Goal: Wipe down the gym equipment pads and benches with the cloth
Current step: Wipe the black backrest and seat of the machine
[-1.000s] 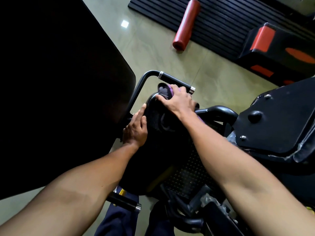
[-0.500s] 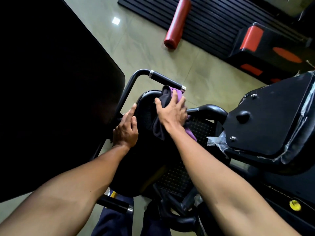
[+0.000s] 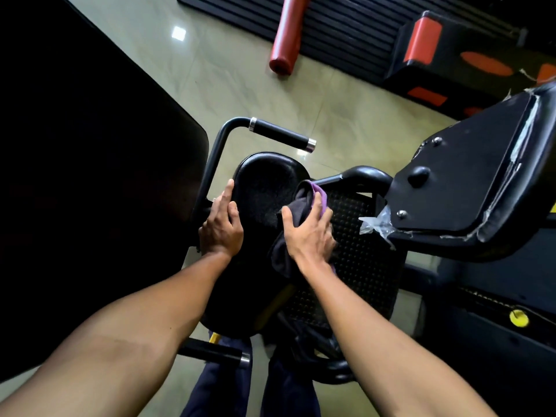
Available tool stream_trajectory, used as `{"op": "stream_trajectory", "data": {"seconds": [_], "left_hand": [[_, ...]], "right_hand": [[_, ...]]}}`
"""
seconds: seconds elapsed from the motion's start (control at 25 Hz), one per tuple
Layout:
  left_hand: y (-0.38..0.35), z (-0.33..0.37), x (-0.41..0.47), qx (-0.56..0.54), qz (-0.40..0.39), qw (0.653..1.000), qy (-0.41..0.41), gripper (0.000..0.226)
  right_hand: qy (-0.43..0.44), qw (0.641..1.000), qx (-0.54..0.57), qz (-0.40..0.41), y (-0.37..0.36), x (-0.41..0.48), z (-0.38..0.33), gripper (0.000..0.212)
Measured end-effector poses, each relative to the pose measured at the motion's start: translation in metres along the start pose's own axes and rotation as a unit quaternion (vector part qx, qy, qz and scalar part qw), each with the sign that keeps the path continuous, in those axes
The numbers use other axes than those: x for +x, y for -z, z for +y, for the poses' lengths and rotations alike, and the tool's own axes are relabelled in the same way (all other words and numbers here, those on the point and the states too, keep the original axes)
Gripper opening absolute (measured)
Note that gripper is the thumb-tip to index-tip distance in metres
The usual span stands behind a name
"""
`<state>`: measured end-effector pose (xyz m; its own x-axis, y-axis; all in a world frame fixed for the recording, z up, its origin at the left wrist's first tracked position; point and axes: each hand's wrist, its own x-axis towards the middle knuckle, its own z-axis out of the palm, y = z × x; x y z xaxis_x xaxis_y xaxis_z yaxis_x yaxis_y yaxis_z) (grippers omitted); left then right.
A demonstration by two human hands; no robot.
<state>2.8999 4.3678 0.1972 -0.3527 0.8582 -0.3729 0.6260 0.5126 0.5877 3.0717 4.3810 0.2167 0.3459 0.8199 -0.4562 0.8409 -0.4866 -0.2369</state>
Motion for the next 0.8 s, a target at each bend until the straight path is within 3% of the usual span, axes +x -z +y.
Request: {"op": "stream_trajectory", "data": {"seconds": [0.12, 0.24, 0.44, 0.56, 0.72, 0.8], "left_hand": [[-0.002, -0.002, 0.001, -0.001, 0.002, 1.0, -0.007, 0.053], [-0.002, -0.005, 0.003, -0.008, -0.006, 1.0, -0.007, 0.053], [0.004, -0.001, -0.001, -0.005, -0.019, 1.0, -0.007, 0.055], [0.005, -0.001, 0.0, 0.0, -0.03, 1.0, -0.007, 0.05], [0.004, -0.005, 0.003, -0.005, -0.036, 0.999, 0.001, 0.049], [0.003, -0.008, 0.004, -0.009, -0.046, 0.999, -0.001, 0.049]], "right_hand": [[0.026, 0.998, -0.046, 0.029, -0.012, 0.012, -0.038, 0.093], [0.129, 0.987, -0.086, 0.031, -0.028, -0.001, -0.066, 0.086], [0.281, 0.955, -0.076, 0.057, -0.038, -0.056, -0.013, 0.073], [0.223, 0.968, -0.097, 0.069, -0.028, -0.056, 0.025, 0.072], [0.036, 0.997, -0.04, 0.06, -0.028, -0.025, -0.026, 0.072], [0.078, 0.994, -0.052, 0.055, -0.04, -0.023, -0.055, 0.072]]}}
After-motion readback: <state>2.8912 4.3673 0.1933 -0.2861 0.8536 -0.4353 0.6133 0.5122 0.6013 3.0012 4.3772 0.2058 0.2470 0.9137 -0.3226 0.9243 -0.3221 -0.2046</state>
